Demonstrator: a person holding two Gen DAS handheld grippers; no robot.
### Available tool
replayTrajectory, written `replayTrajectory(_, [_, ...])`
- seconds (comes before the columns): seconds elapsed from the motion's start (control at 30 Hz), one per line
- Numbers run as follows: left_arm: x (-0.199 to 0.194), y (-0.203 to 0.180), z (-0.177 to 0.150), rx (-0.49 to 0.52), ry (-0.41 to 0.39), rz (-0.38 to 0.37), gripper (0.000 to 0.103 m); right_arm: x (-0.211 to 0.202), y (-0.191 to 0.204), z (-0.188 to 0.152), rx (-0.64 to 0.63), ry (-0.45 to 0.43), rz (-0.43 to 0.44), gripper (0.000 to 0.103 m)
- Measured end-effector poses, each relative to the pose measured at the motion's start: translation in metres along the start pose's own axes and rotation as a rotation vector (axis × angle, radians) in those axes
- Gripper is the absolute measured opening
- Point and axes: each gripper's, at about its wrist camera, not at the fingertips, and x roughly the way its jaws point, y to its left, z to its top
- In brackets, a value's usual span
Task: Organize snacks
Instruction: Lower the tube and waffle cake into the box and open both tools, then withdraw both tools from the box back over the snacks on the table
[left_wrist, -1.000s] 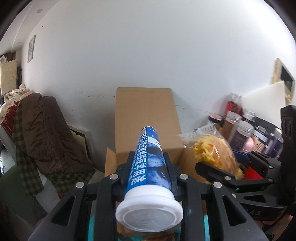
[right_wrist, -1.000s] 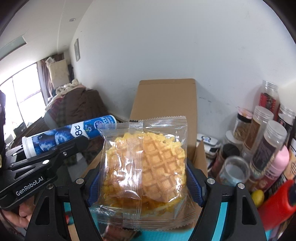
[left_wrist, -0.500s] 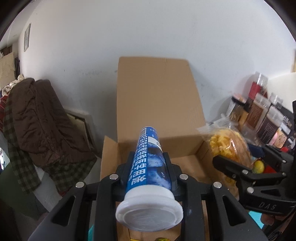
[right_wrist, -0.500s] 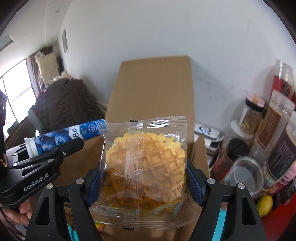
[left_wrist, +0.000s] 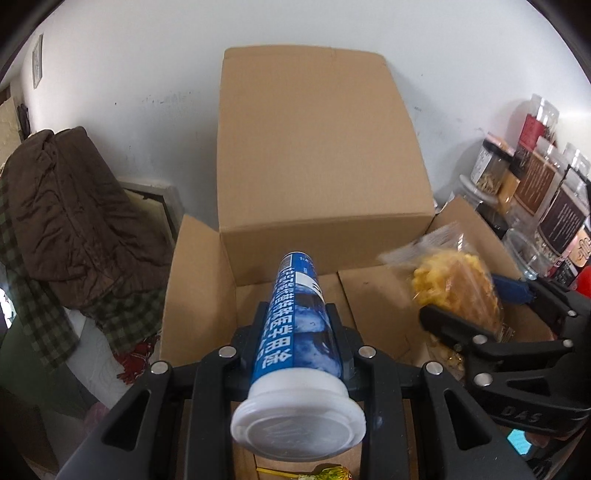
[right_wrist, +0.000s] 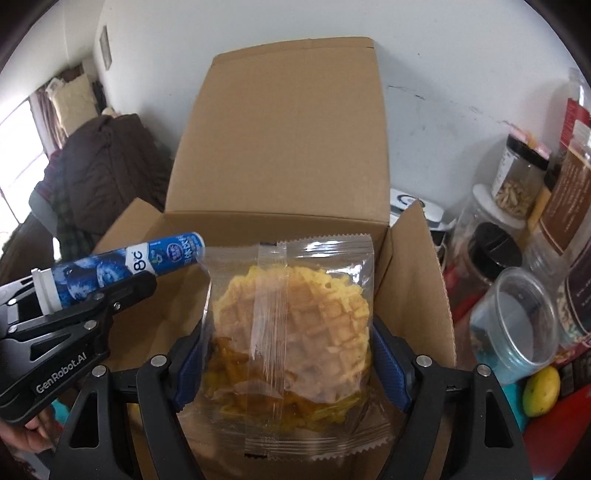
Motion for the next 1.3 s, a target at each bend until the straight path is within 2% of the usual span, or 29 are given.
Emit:
replayTrajectory(0.1, [0.009,-0.001,-0.001,0.004,0.025,0.031,0.028,0.001,-0.003,0.001,0.009,0.001,0.0,0.079])
replayTrajectory(0.3, [0.022,0.0,-0.003,-0.014,0.087,0.026,0.028,0.005,-0.008,0.0,0.021,0.016,-0.01,0.081])
replayTrajectory(0.6, [0.023,0.0,-0.004,-0.011,0.116,0.133,0.028,-0.005,-0.008,-0.006,0.001,0.002,-0.042,0.082])
replayTrajectory(0.87, [-0.008,0.0,0.0,-0.017,0.079,0.161,0.029,-0.031,-0.006,-0.007,0.014,-0.047,-0.037,0.082])
replayTrajectory(1.3, [-0.111,-0.012,0.0,-0.027,-0.068,0.148,0.029,-0.123,0.017,-0.008,-0.021,-0.169,-0.036,0.082])
